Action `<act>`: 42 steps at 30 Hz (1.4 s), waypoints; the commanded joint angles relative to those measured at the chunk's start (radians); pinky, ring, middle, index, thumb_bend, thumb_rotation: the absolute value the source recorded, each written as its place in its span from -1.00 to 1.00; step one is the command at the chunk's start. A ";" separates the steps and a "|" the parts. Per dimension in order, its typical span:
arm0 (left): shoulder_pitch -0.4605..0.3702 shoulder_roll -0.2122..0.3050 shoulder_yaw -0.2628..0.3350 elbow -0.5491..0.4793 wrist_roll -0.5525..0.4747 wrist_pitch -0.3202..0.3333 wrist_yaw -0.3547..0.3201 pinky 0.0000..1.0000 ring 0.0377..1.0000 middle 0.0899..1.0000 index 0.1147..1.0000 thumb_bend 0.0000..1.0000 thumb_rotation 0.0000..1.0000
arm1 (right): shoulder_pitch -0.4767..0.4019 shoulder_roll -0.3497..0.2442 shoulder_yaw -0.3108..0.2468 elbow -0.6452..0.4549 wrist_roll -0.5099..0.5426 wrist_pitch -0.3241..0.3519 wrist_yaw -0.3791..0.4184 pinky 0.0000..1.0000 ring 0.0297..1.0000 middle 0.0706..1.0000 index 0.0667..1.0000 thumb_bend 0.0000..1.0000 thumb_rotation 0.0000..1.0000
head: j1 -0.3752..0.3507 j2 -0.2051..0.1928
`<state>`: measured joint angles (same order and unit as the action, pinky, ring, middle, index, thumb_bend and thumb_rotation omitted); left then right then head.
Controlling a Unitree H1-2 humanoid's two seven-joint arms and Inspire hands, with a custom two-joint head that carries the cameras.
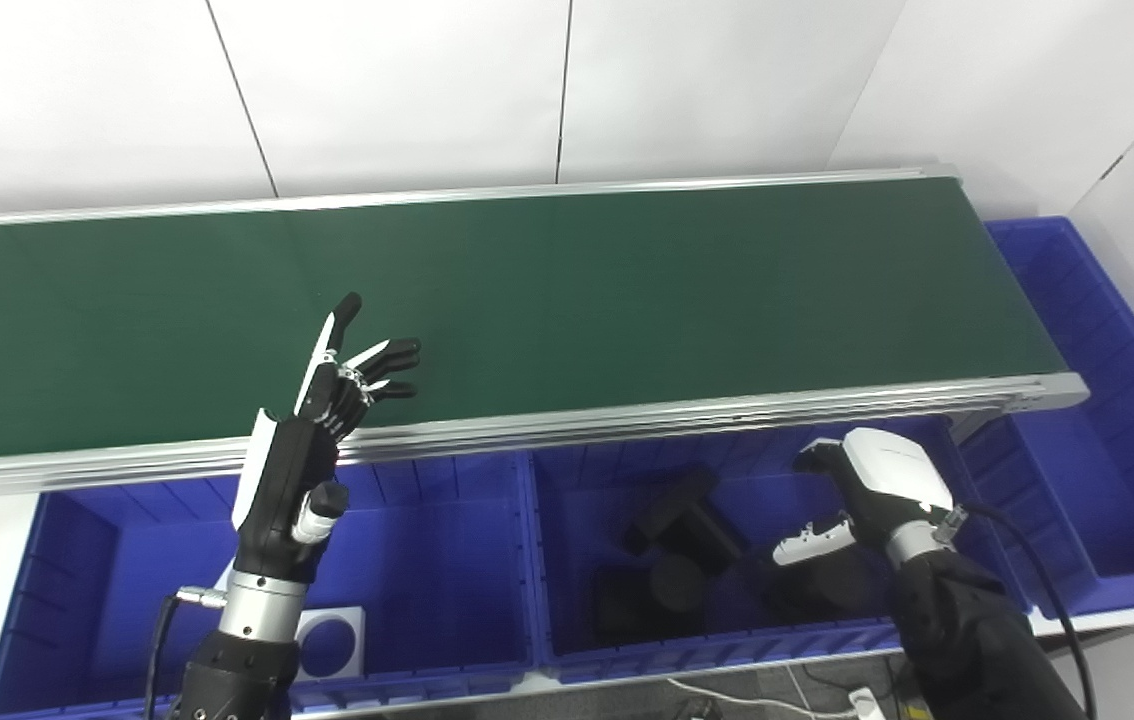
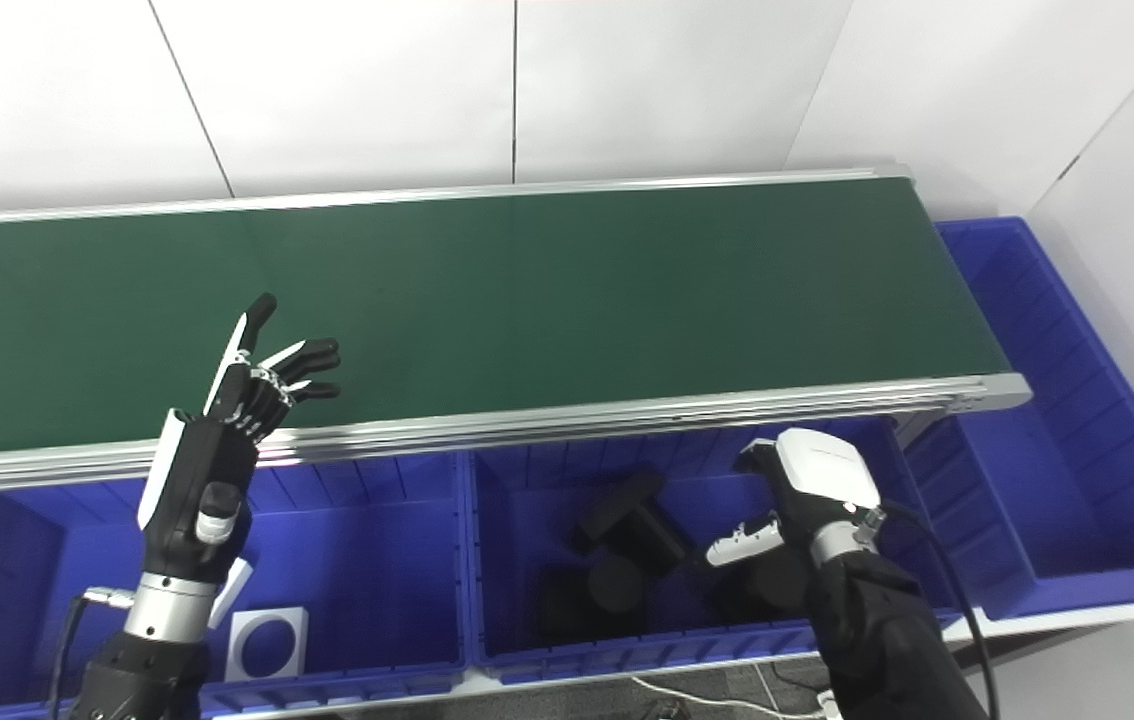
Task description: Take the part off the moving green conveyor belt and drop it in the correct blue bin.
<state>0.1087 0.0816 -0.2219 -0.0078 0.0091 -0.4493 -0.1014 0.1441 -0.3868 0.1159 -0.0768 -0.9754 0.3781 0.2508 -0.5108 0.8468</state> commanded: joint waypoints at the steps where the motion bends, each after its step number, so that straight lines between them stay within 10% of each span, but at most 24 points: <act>1: -0.013 -0.011 0.004 -0.011 -0.001 -0.019 -0.010 0.41 0.58 0.58 1.00 0.64 0.93 | -0.014 -0.023 -0.004 -0.029 -0.006 0.016 -0.015 0.10 0.44 0.47 0.39 1.00 -0.28 | 0.001 0.000; 14: -0.012 -0.022 0.008 -0.004 0.014 -0.020 -0.004 0.40 0.58 0.59 1.00 0.66 0.93 | 0.005 -0.035 0.004 -0.117 0.002 0.039 0.046 -0.12 0.17 0.26 0.37 1.00 -0.24 | 0.022 -0.006; 23: -0.009 -0.026 0.011 0.003 0.021 -0.019 -0.006 0.39 0.56 0.57 1.00 0.70 0.93 | 0.087 -0.029 0.029 -0.446 0.081 -0.006 0.155 -0.03 0.19 0.30 0.30 0.98 -0.08 | 0.063 -0.006; 29: -0.010 -0.021 0.002 0.036 0.056 -0.020 0.002 0.38 0.59 0.58 1.00 0.75 0.95 | 0.119 -0.005 -0.015 -0.474 0.256 -0.193 -0.002 -0.12 0.06 0.23 0.32 0.92 0.64 | 0.112 -0.010; 39: -0.013 -0.011 -0.011 0.095 0.062 -0.020 0.018 0.38 0.58 0.60 1.00 0.77 0.95 | 0.071 0.200 -0.001 -0.209 0.610 -0.589 -0.240 0.09 0.26 0.36 0.36 0.85 0.56 | 0.182 -0.029; 42: -0.016 -0.008 -0.018 0.131 0.064 -0.020 0.027 0.39 0.59 0.62 0.95 0.84 0.96 | 0.047 0.300 0.031 -0.057 0.736 -0.646 -0.240 0.26 0.51 0.68 0.57 0.97 0.81 | 0.202 -0.034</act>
<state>0.1080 0.0665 -0.2376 0.1204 0.0689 -0.4503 -0.0863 0.2105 -0.1322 0.1315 -0.1690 -0.3029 -0.2032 0.0233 -0.3099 0.8115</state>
